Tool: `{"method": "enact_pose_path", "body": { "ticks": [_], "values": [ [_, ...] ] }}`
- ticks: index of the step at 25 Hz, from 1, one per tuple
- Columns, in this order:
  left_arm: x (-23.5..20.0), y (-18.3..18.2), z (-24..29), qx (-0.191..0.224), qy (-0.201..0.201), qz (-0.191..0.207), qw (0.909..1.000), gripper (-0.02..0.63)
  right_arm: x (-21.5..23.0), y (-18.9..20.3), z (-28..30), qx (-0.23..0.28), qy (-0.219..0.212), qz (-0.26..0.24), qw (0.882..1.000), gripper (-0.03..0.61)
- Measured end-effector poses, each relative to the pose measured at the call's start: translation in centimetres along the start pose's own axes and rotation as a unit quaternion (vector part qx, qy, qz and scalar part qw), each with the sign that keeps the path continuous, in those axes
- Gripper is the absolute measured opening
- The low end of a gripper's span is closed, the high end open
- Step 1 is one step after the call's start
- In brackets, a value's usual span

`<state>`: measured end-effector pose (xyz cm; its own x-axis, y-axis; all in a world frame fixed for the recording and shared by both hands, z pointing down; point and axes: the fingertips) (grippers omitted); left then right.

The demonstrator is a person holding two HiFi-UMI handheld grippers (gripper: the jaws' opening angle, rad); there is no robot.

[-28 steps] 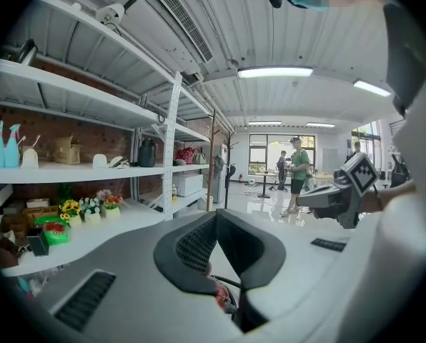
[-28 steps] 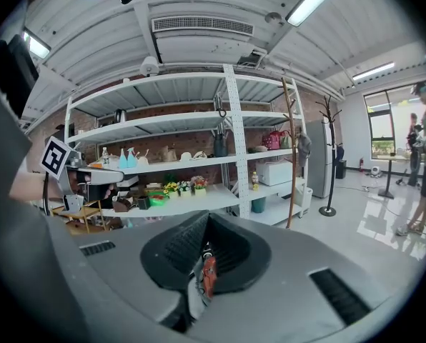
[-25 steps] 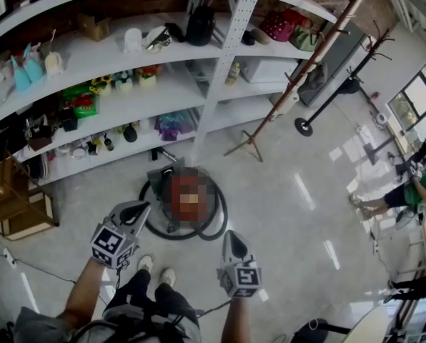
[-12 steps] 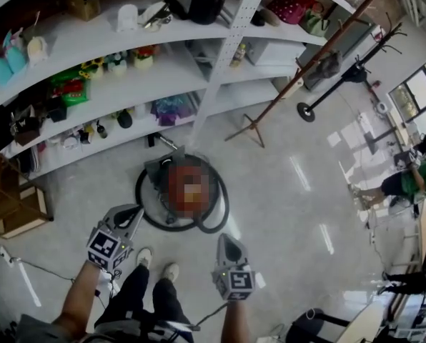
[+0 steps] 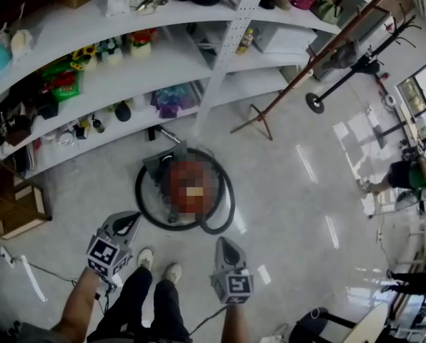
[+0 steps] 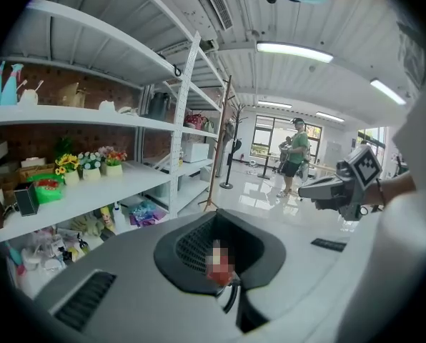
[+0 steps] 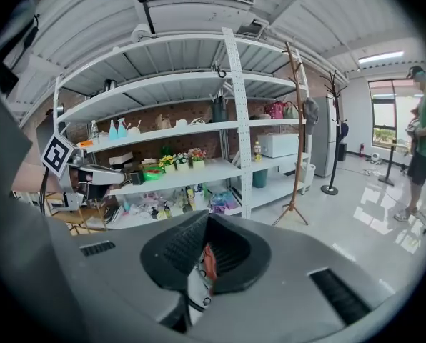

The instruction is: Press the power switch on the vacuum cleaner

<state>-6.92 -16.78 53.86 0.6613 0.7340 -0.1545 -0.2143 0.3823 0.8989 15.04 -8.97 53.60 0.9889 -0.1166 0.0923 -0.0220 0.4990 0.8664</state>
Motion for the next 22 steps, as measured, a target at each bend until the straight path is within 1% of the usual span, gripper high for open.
{"method": "enact_pose_path", "body": {
  "ticks": [5,9,13,17,22],
  "values": [
    [-1.1,1.6,2.3,-0.002,-0.001,-0.011,0.9999,0.008,1.0,2.7,2.4,-0.014,-0.002,0.007,1.0,0.006],
    [-1.8,3.7,4.3,-0.013,0.005,-0.01,0.9999,0.008,1.7,4.7,4.4,-0.017,-0.006,0.016,1.0,0.006],
    [-2.5,5.6,6.4,-0.014,0.008,-0.009,0.9998,0.008,2.1,6.7,6.8,-0.023,-0.009,0.021,0.999,0.006],
    [-3.4,8.0,8.4,-0.019,0.005,-0.018,0.9996,0.008,2.6,9.0,9.2,-0.034,-0.018,0.029,0.999,0.007],
    [-4.3,12.1,10.5,-0.034,0.005,-0.032,0.9989,0.008,3.0,12.4,11.7,-0.045,-0.025,0.037,0.998,0.007]
  ]
}}
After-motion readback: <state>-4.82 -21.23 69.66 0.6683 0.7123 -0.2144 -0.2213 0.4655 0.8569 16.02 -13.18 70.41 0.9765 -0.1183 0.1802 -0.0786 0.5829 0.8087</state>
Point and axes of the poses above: the fingertips, and each gripper's own axes: z forward along the fingers, x to its right, y out of its underside, and after that the axes turned 2 degrees about y, right-handed
